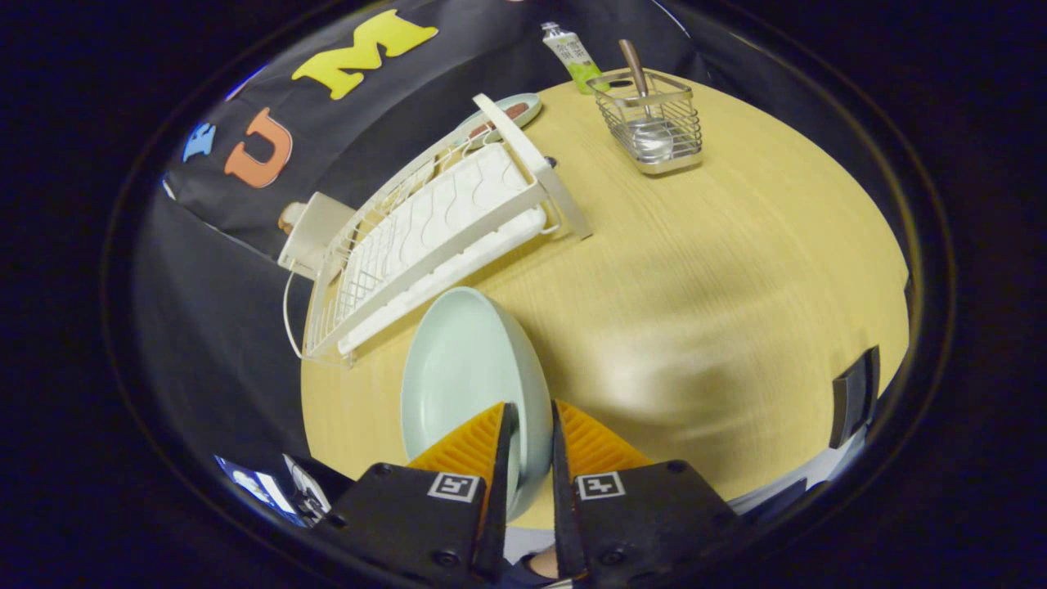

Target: Take the plate from the dish rack, then take the spoon from the basket and place it into the plate.

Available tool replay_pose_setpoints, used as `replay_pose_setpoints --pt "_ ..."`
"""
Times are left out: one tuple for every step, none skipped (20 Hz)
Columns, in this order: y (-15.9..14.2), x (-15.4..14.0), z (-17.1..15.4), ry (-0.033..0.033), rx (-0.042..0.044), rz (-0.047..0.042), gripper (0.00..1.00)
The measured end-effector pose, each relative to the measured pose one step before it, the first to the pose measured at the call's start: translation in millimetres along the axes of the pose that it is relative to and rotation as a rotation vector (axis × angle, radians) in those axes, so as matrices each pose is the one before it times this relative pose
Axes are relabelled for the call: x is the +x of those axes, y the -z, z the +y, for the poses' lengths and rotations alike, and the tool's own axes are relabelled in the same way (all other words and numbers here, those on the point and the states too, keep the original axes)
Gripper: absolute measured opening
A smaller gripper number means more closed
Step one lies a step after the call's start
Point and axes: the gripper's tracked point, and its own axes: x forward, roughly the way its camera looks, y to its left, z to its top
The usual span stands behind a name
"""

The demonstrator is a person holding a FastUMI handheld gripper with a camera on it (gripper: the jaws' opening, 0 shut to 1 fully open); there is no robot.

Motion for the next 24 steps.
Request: replay_pose_setpoints --pt "-0.33 -1.31 -3.32 0.01726 -0.02358 -0.00685 0.32" --pt "-0.91 -2.74 -1.70 0.01992 -0.01892 -0.01583 0.32" --pt "-2.13 -1.86 -3.82 0.02858 -0.02186 -0.01455 0.33" --pt "-2.96 -1.67 -6.25 0.03411 -0.02336 -0.02936 0.34" --pt "-6.48 -4.53 -3.81 0.02745 -0.03098 -0.03427 0.48" --pt "-4.94 -3.16 -3.91 0.02776 -0.02804 -0.03761 0.53" --pt "-4.84 -3.13 -4.84 0.03382 -0.03117 -0.03503 0.60" --pt "-5.20 -2.48 -2.52 0.03370 -0.03982 -0.04275 0.68" --pt "-5.40 -2.40 -6.29 0.04775 -0.04241 -0.04219 0.70" --pt "-6.34 -1.69 -7.21 0.04771 -0.03293 -0.04778 0.70" --pt "-8.71 -2.06 -5.64 0.03357 -0.01443 -0.05389 0.76" --pt "-6.14 -2.12 -3.90 0.02825 -0.00892 -0.04428 0.81" --pt "-4.61 -1.64 -2.55 0.00834 -0.00524 -0.02908 0.82" --pt "-3.38 1.01 -0.13 -0.00516 0.01851 -0.02227 0.86" --pt "-5.97 0.45 -2.21 -0.00757 0.01654 -0.02152 0.93" --pt "-4.34 3.30 -6.44 -0.00403 0.01895 -0.02044 1.00" --pt "-5.62 -0.73 -2.89 -0.02055 0.02482 -0.01904 1.00" --pt "-4.62 2.17 -2.78 -0.01595 0.02042 -0.01178 1.00" --pt "-4.28 4.47 -6.04 -0.00766 0.01848 -0.00736 1.00" --pt "-3.83 5.87 -8.42 0.00404 0.00840 -0.00305 1.00" --pt "-7.28 5.09 -7.84 0.00141 -0.00262 -0.01787 1.00" --pt "-6.93 6.36 -12.08 0.02815 0.00143 -0.01134 0.99" --pt "-7.94 5.67 -8.30 0.00586 0.00711 -0.01735 0.99" --pt "-6.60 5.06 -6.92 0.00899 0.00590 -0.00336 0.98"
